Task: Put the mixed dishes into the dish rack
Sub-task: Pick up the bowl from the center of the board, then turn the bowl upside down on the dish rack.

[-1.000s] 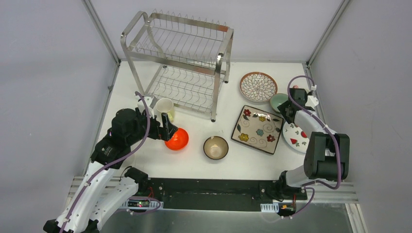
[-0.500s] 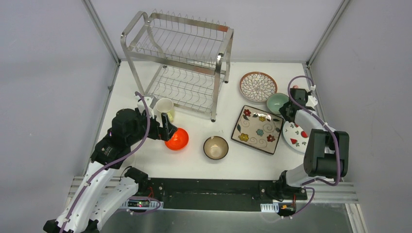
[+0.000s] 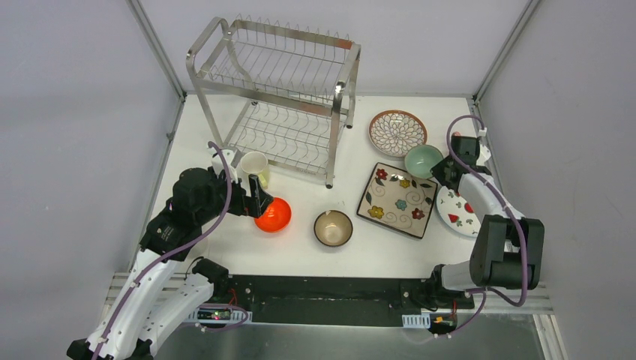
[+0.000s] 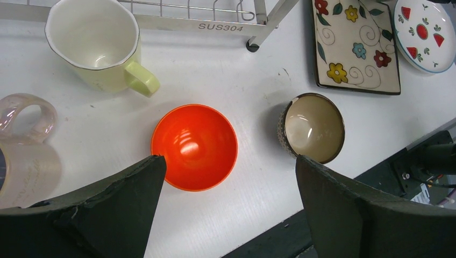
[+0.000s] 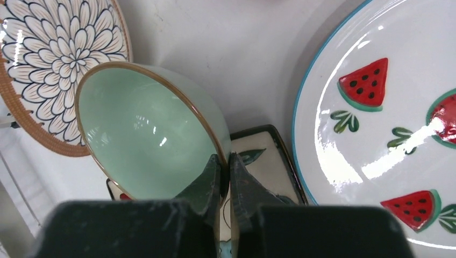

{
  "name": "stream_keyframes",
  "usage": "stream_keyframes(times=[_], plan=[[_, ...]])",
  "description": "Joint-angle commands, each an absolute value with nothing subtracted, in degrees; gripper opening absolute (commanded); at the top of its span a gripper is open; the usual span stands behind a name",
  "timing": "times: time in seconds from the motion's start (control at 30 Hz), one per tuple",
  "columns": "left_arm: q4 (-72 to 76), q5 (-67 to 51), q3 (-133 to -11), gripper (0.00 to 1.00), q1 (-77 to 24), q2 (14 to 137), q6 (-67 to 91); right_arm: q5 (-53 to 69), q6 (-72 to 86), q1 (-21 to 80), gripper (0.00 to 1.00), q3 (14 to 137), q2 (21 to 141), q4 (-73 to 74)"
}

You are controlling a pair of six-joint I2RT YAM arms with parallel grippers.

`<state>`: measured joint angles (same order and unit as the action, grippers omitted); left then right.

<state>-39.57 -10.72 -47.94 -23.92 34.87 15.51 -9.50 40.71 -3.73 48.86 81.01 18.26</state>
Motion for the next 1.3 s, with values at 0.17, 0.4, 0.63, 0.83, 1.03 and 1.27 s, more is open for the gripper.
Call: stream_keyframes(times=[0.17,0.4,0.63,0.83,1.03,1.27], plan=[[-39.2,-10.7,-48.4,0.95,-23.6,34.5,15.5,-3.4,40.3,-3.7,0.0,50.7,69.0,21.9],[-39.2,-11.7,-48.5,0.94,-23.6,34.9,16.8,3.9,40.8,-2.2,0.0,48.1,59.3,27.4],[-39.2,-13.1,-48.5,0.92,-23.6,35.6,18.0,6.1,44.1,5.5,0.0,43.5,50.5,31.1],[-39.2,-17.0,-48.7,0.91,-23.6,36.7,17.8,7.8,50.7,15.5,0.0,40.3,47.0,30.4],[-39.0,-21.1,-49.6,0.9,-23.6,39.2,21.0,1.2,56.6,31.2,0.0,39.9,48.4,26.7],[-38.2,-25.2,-50.7,0.88,-23.7,41.0,22.8,-7.1,58.8,45.6,0.0,44.1,55.0,21.8]])
